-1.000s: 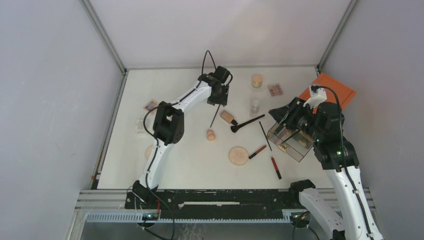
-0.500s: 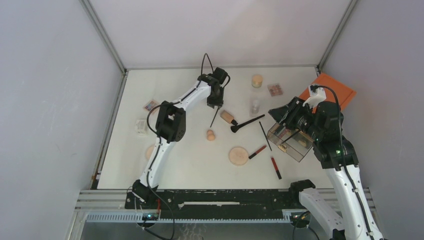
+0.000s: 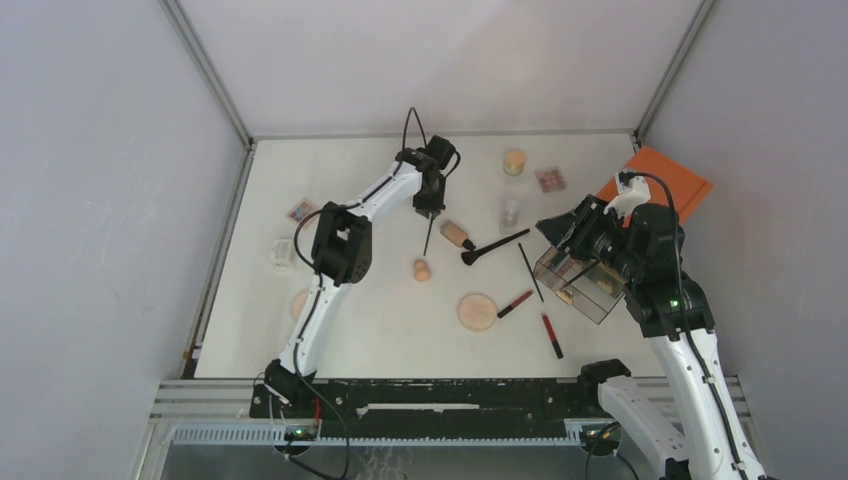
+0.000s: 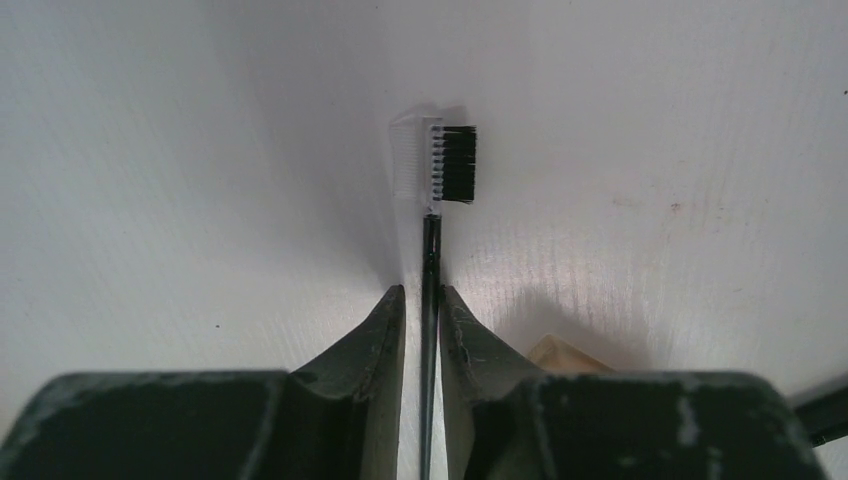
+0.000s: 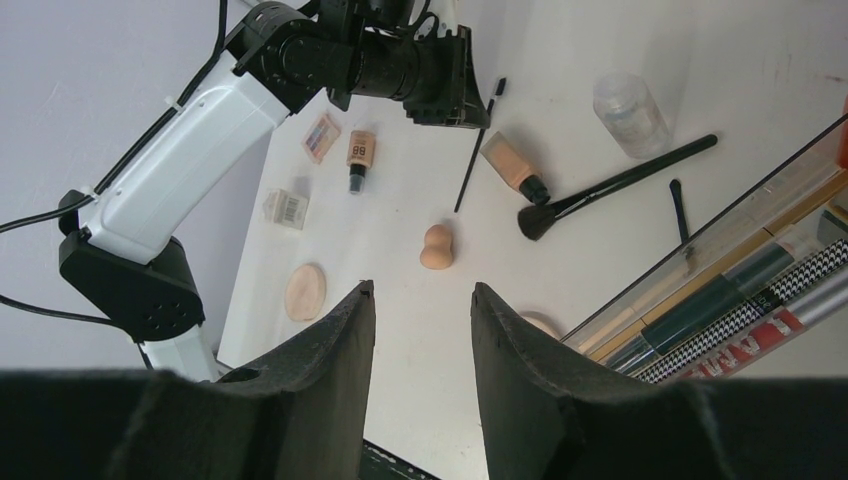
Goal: Organize the makeup
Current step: Pick up the makeup brush from the center of the board.
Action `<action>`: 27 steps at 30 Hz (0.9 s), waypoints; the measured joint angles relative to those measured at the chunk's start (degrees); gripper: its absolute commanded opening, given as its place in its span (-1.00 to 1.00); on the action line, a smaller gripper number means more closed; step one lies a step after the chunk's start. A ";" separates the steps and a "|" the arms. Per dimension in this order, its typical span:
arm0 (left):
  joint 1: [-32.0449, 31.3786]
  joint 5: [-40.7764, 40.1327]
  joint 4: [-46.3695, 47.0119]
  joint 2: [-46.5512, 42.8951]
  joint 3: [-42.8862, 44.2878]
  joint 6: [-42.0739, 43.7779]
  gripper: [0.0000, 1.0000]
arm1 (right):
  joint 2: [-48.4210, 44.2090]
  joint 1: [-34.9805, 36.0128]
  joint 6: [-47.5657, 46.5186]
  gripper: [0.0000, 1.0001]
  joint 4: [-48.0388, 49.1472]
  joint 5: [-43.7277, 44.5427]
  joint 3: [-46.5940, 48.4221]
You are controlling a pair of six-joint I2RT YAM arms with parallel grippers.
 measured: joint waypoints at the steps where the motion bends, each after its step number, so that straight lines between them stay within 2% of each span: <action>1: 0.00 -0.15 -0.02 0.00 0.00 0.00 -0.60 | -0.02 0.00 0.00 -0.05 0.00 0.00 0.00; 6: 0.00 -0.81 -0.28 0.00 0.00 -0.52 -0.76 | -0.22 0.00 0.00 -0.05 0.00 0.00 0.00; 9: 0.00 -0.98 -0.42 0.00 0.00 -0.81 -0.98 | -0.50 0.00 0.00 -0.05 0.00 0.00 0.00; 17: 0.26 1.25 1.51 -0.59 -1.09 -1.16 -1.00 | -1.20 0.00 0.00 -0.05 0.00 0.00 0.00; 22: 0.44 2.36 6.23 -5.62 -8.52 -1.55 -1.00 | -2.03 0.00 0.00 -0.05 -0.02 0.02 0.00; 27: 0.48 2.27 8.46 -11.17 -8.96 -1.57 -1.00 | -2.75 0.00 0.00 -0.05 -0.02 0.02 0.00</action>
